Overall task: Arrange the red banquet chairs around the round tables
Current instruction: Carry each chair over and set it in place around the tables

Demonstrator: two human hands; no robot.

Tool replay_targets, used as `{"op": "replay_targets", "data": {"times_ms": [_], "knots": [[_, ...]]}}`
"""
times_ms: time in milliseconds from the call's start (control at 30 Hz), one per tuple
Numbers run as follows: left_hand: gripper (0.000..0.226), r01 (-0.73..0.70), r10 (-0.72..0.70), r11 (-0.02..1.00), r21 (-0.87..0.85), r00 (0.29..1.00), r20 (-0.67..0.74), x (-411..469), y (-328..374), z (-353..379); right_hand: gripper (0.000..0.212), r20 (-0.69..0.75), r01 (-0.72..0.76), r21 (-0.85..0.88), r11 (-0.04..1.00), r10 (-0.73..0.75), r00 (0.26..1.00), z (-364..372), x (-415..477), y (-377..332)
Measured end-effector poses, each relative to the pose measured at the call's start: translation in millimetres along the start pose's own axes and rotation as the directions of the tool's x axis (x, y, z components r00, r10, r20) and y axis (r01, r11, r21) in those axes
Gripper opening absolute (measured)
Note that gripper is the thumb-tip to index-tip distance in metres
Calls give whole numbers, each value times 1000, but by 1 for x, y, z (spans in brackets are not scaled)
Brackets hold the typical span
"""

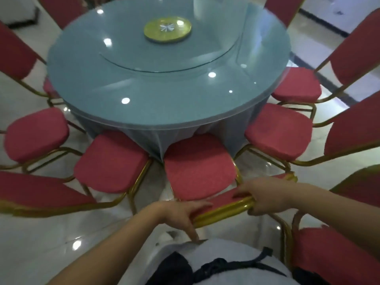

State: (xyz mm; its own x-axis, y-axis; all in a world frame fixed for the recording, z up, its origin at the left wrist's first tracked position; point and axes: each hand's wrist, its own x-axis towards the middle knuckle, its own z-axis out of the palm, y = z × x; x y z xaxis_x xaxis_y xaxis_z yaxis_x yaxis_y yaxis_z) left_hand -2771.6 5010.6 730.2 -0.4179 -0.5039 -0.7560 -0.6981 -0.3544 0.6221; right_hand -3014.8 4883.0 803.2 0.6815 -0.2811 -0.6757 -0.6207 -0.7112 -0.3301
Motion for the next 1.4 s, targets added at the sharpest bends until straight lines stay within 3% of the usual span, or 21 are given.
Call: {"op": "replay_targets", "data": {"times_ms": [100, 200, 267, 467, 633, 833, 933, 1100, 1200, 1300, 1400], "knots": [[87, 40, -49, 999, -31, 938, -343, 4, 8, 41, 41, -161, 85, 17, 996, -81, 984, 11, -2, 32], [62, 106, -193, 980, -169, 720, -666, 8, 24, 75, 30, -339, 39, -105, 994, -73, 938, 26, -6, 71], [61, 165, -224, 974, -153, 649, -727, 10, 30, 84, 17, -426, -11, -114, 993, -39, 904, 35, -6, 89], [50, 164, -286, 958, -237, 628, -724, 15, 40, 79, 13, -422, -37, -159, 987, -34, 906, 33, 13, 105], [36, 148, -295, 953, -263, 640, -709, 22, 48, 60, 24, -435, -113, -128, 985, 47, 899, 13, 24, 116], [23, 109, -275, 957, -268, 632, -725, 26, 43, 49, 14, -451, -98, -84, 992, 50, 891, 4, 32, 118], [21, 84, -258, 960, -266, 631, -732, 29, 38, 50, 25, -486, -97, -81, 992, 45, 873, 9, 33, 119], [31, 66, -251, 960, -273, 634, -731, 31, 35, 50, 38, -499, -114, -24, 993, 87, 862, 12, 29, 112], [41, 44, -250, 956, -290, 641, -725, 31, 32, 49, 55, -411, -116, -11, 993, 101, 906, 4, 24, 110], [60, 5, -258, 927, -375, 734, -628, 25, 26, 45, 99, -219, -85, 35, 996, 91, 971, -10, 8, 92], [89, -18, -246, 900, -435, 803, -543, 9, 17, 37, 102, -202, 75, 93, 993, -55, 978, -19, 4, 43]]}}
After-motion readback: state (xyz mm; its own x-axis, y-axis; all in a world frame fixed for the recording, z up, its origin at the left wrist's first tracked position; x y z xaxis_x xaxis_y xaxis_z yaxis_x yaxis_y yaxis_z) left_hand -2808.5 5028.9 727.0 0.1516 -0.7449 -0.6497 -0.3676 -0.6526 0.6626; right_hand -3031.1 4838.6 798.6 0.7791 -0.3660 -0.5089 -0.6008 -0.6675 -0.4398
